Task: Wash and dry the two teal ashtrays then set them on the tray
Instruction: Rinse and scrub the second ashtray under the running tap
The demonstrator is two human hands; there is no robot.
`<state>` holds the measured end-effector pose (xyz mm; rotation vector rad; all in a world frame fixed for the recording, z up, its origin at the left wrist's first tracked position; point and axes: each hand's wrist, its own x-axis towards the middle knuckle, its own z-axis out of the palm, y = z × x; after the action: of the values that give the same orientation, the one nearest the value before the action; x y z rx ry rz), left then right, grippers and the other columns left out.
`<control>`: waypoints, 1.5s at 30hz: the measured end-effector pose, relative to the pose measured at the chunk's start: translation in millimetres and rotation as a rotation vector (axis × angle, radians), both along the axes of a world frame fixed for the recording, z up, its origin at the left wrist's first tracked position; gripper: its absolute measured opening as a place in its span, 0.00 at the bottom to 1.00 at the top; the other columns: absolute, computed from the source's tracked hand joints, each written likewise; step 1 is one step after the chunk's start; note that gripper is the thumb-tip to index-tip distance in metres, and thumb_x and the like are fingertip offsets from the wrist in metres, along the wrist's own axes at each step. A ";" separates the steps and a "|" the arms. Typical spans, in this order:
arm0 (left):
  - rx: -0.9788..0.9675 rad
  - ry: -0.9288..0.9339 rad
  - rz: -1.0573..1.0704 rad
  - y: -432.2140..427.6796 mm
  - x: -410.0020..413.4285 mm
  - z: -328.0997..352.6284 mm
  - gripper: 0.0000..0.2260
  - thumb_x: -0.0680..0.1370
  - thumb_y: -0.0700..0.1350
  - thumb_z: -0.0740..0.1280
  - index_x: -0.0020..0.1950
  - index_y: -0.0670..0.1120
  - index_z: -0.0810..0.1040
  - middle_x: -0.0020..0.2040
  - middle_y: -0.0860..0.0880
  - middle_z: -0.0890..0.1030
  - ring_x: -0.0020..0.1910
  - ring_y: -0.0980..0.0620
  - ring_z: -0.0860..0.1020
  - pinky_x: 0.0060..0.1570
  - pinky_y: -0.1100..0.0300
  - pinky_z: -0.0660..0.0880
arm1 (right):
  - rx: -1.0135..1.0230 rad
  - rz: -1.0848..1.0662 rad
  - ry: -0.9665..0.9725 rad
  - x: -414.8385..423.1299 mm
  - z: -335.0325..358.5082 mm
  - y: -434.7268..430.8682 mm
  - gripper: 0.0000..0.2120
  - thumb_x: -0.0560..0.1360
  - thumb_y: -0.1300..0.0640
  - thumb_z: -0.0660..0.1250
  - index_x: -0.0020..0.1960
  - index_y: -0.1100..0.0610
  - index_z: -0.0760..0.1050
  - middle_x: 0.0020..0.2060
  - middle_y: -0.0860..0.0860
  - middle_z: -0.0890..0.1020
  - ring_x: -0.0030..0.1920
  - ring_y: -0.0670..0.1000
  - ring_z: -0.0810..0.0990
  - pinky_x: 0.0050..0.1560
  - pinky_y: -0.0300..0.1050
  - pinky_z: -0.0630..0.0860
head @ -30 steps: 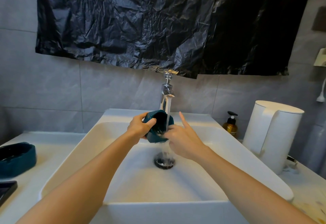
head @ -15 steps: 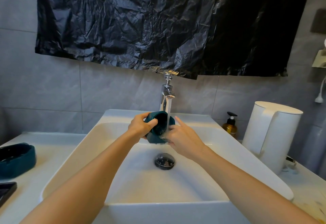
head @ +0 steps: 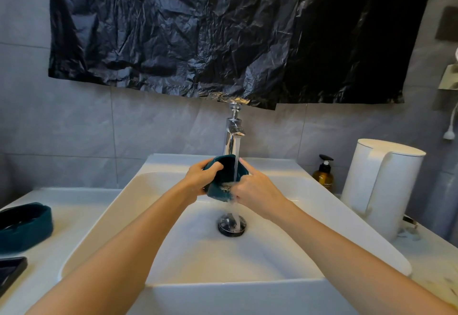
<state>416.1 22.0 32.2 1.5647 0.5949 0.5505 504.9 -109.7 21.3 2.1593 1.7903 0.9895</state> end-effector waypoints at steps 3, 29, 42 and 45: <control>-0.069 -0.022 -0.011 -7.3 5.2 -4.3 0.16 0.77 0.43 0.67 0.63 0.45 0.72 0.54 0.43 0.79 0.49 0.45 0.79 0.41 0.53 0.81 | 0.098 -0.014 0.257 -6.3 1.4 2.8 0.09 0.76 0.53 0.65 0.48 0.57 0.82 0.41 0.56 0.84 0.47 0.56 0.80 0.59 0.47 0.71; 0.121 0.005 0.184 -1.4 4.6 -6.5 0.09 0.76 0.45 0.65 0.54 0.45 0.78 0.49 0.44 0.80 0.51 0.43 0.77 0.52 0.45 0.79 | 0.129 0.116 0.405 -5.6 -14.1 2.4 0.07 0.71 0.62 0.68 0.47 0.55 0.82 0.43 0.52 0.84 0.46 0.53 0.80 0.55 0.43 0.71; 0.077 -0.014 0.191 5.0 5.7 -3.5 0.09 0.75 0.43 0.66 0.54 0.42 0.77 0.46 0.45 0.78 0.46 0.46 0.76 0.47 0.49 0.80 | 0.051 0.057 0.108 -3.5 -4.4 0.7 0.12 0.71 0.51 0.72 0.53 0.50 0.80 0.44 0.49 0.85 0.49 0.52 0.81 0.57 0.46 0.75; 0.026 -0.021 0.157 3.5 4.4 -2.0 0.09 0.76 0.44 0.66 0.54 0.42 0.76 0.46 0.45 0.77 0.43 0.49 0.74 0.41 0.53 0.78 | 0.029 0.015 0.108 -11.9 -2.3 5.0 0.09 0.67 0.50 0.75 0.45 0.52 0.81 0.35 0.50 0.83 0.40 0.53 0.82 0.38 0.41 0.74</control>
<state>420.5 25.5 30.2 1.5426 0.7011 0.6946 493.0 -104.7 19.0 2.2608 1.8529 0.9241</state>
